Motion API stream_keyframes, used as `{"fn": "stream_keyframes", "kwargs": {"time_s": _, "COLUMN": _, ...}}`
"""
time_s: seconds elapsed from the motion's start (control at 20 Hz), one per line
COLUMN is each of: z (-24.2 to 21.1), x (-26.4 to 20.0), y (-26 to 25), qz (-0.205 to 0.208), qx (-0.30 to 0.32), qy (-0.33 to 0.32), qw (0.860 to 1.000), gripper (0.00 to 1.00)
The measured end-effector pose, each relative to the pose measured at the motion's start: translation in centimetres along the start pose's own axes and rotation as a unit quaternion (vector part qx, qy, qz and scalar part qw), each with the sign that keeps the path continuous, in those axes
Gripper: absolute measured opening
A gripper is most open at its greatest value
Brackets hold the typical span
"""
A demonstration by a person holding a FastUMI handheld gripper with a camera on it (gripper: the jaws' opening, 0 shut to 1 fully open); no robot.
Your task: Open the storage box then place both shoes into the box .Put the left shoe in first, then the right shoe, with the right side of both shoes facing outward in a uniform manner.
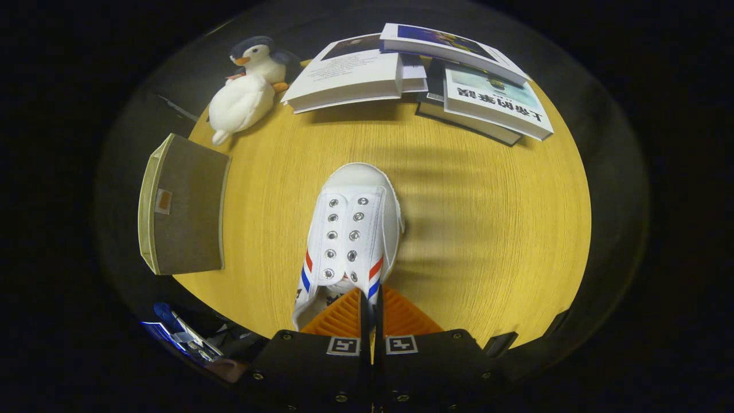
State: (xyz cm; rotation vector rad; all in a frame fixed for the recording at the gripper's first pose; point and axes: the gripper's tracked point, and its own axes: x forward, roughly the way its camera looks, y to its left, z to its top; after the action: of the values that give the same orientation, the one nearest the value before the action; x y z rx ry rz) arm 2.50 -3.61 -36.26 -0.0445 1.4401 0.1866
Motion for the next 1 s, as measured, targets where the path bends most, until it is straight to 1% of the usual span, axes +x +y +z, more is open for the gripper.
{"fn": "stream_keyframes", "kwargs": {"time_s": 0.1, "z": 0.4, "x": -0.9, "y": 1.4, "qz": 0.016, "qx": -0.011, "qy": -0.004, "qw": 1.0, "gripper": 0.02}}
{"fn": "stream_keyframes", "kwargs": {"time_s": 0.35, "z": 1.1, "x": -2.9, "y": 4.9, "qz": 0.051, "qx": -0.01, "qy": -0.008, "qw": 0.999, "gripper": 0.02}}
{"fn": "stream_keyframes", "kwargs": {"time_s": 0.45, "z": 2.1, "x": -4.2, "y": 6.2, "qz": 0.055, "qx": -0.013, "qy": -0.016, "qw": 0.998, "gripper": 0.02}}
{"fn": "stream_keyframes", "kwargs": {"time_s": 0.65, "z": 4.3, "x": -7.2, "y": 9.7, "qz": 0.065, "qx": -0.041, "qy": -0.034, "qw": 0.996, "gripper": 0.02}}
{"fn": "stream_keyframes", "kwargs": {"time_s": 0.8, "z": 6.0, "x": -9.5, "y": 13.1, "qz": 0.08, "qx": -0.065, "qy": -0.043, "qw": 0.994, "gripper": 0.02}}
{"fn": "stream_keyframes", "kwargs": {"time_s": 1.0, "z": 8.0, "x": -11.8, "y": 17.5, "qz": 0.086, "qx": -0.104, "qy": -0.057, "qw": 0.989, "gripper": 0.02}}
